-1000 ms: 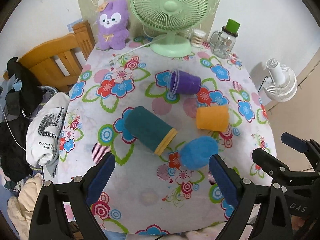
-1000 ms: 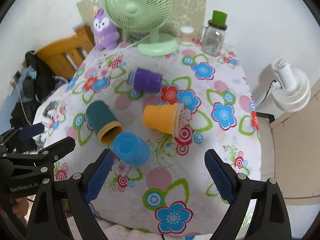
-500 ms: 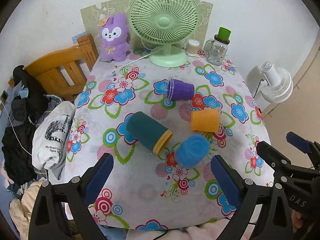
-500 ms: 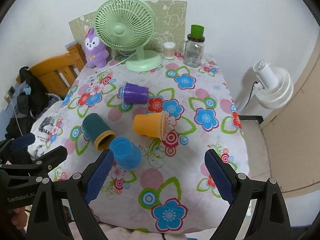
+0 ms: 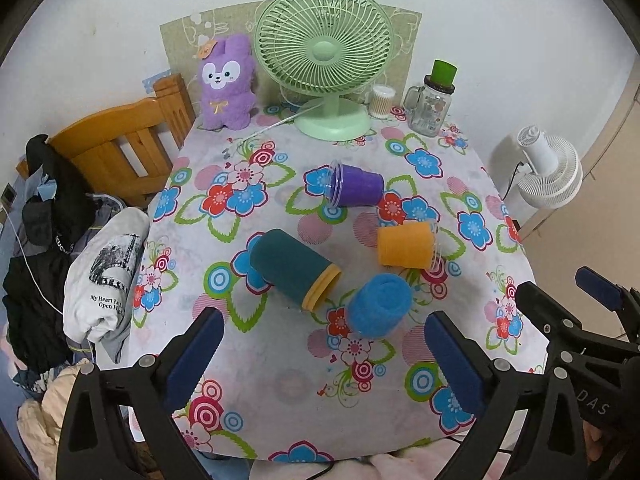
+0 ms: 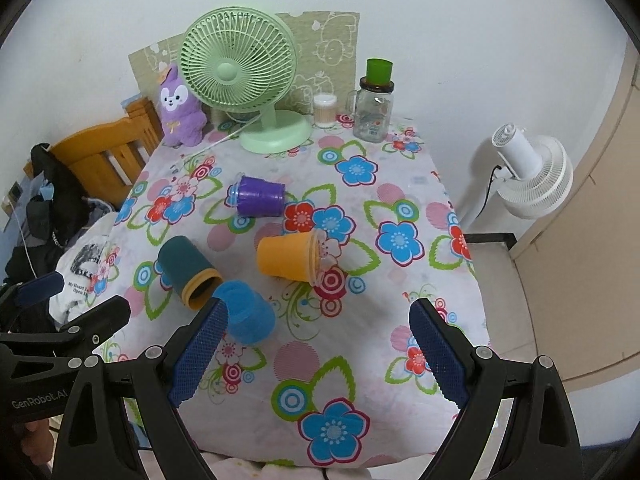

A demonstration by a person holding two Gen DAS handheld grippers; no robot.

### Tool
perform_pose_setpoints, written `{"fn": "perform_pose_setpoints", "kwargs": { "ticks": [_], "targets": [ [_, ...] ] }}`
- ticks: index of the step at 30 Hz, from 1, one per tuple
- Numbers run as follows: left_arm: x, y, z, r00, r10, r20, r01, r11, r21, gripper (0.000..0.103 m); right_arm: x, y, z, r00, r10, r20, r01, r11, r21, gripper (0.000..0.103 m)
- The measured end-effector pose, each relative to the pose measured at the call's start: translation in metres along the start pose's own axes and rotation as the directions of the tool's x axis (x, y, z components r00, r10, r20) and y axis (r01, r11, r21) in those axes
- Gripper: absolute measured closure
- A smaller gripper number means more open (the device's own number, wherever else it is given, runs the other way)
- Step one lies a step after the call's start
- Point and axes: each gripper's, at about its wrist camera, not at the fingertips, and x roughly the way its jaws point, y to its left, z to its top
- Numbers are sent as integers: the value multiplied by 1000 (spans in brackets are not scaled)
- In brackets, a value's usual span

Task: Flip cup upside down

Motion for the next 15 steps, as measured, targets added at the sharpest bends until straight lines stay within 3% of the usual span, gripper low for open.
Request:
{"fn": "perform_pose_setpoints", "kwargs": {
  "ticks": [15],
  "targets": [
    [0,-1,0,1000,1,0,-1,1000,1,0,0,-1,0,1000,-1,1,1,1000,5,9]
  ]
}}
